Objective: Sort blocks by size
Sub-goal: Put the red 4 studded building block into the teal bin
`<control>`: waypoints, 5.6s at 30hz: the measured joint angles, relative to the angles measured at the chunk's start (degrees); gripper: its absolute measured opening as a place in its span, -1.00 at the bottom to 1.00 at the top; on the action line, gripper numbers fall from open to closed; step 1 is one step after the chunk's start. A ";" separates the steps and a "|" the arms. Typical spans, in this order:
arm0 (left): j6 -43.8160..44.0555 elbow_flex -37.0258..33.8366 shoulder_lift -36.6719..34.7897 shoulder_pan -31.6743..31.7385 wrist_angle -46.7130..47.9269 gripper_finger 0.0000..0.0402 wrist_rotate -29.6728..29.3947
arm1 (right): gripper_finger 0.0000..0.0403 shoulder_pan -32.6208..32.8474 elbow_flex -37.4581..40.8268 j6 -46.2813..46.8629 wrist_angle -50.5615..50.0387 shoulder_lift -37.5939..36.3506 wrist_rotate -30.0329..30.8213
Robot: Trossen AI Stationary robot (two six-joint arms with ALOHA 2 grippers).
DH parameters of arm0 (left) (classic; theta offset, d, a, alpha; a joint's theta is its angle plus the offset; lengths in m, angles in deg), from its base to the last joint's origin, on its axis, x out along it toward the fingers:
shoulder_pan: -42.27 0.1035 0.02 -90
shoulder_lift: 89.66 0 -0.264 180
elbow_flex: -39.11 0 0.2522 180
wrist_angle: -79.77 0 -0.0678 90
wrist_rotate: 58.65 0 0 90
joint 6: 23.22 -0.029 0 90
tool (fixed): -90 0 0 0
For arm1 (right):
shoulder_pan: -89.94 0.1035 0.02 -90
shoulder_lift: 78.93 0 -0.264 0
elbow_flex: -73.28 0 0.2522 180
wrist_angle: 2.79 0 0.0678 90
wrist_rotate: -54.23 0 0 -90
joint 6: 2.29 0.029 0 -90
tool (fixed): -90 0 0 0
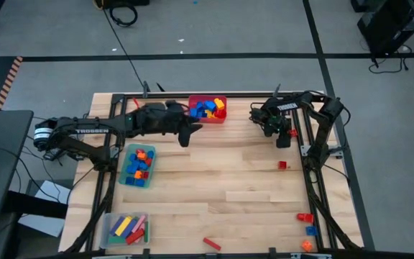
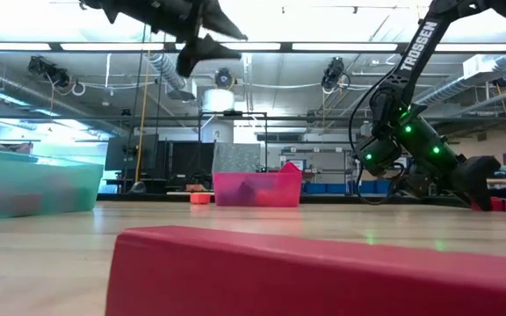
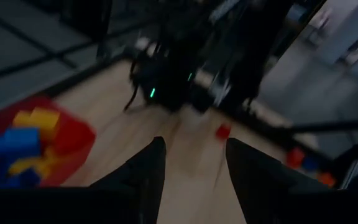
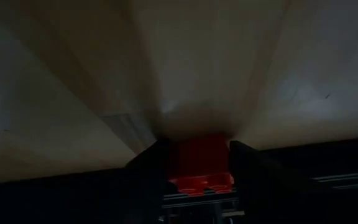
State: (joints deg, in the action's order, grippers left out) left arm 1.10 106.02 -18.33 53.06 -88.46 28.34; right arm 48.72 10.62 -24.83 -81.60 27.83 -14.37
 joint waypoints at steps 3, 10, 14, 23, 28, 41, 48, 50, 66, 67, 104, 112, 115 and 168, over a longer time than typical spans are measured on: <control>-0.03 0.00 0.00 0.00 -5.07 -0.12 -0.02 | -0.17 0.01 -0.02 0.50 -0.06 -0.02 -0.29; -0.04 0.04 0.00 0.00 -14.97 -0.12 -0.02 | -0.16 0.95 0.02 2.02 -0.14 0.02 -0.94; -0.03 0.04 0.00 0.00 -18.27 -0.12 -0.02 | -0.16 1.09 0.04 2.12 -0.13 0.04 -1.12; -0.03 0.04 0.00 0.00 -19.57 -0.12 0.00 | -0.16 1.08 -0.75 5.11 -1.02 0.20 -2.37; -0.03 0.04 0.02 0.00 -19.55 -0.12 0.00 | -0.16 1.14 -3.51 6.61 -3.22 -1.29 -7.15; -0.03 0.04 0.02 0.00 -19.54 -0.12 0.02 | -0.16 3.33 -6.23 18.29 -3.79 -17.74 -22.93; 0.00 0.04 0.02 0.00 -19.53 -0.12 0.02 | -0.16 10.81 -6.25 31.39 1.19 -30.28 -27.31; 0.00 0.04 0.02 0.00 -19.55 -0.12 0.02 | -0.16 13.68 -6.25 36.17 3.70 -33.76 -27.47; 0.00 0.04 0.02 0.00 -19.55 -0.12 0.03 | -0.16 33.00 -6.32 58.88 29.43 -47.58 -17.52; 0.14 0.04 0.02 -0.02 -19.55 -0.12 0.03 | -0.16 33.70 -6.32 59.24 30.19 -47.58 -16.59; -53.42 13.62 13.96 -10.25 -18.70 0.49 -22.29 | -0.16 34.97 -6.38 50.17 70.21 -44.42 -3.40; -55.85 23.03 22.40 -11.93 -19.61 0.48 -33.99 | -0.16 34.97 -6.38 49.30 70.19 -44.09 -3.28; -55.78 25.37 24.14 -12.13 -19.24 0.48 -33.94 | -0.16 34.97 -6.38 48.39 69.97 -44.09 -3.32; -37.71 29.14 21.73 -14.38 10.06 -0.47 -46.86 | 0.24 32.81 -6.40 49.07 49.09 -53.20 -5.00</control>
State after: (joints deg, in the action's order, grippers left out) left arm -36.62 135.15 3.39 38.68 -78.40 -18.52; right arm 81.53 4.21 24.24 -32.51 -25.37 -19.37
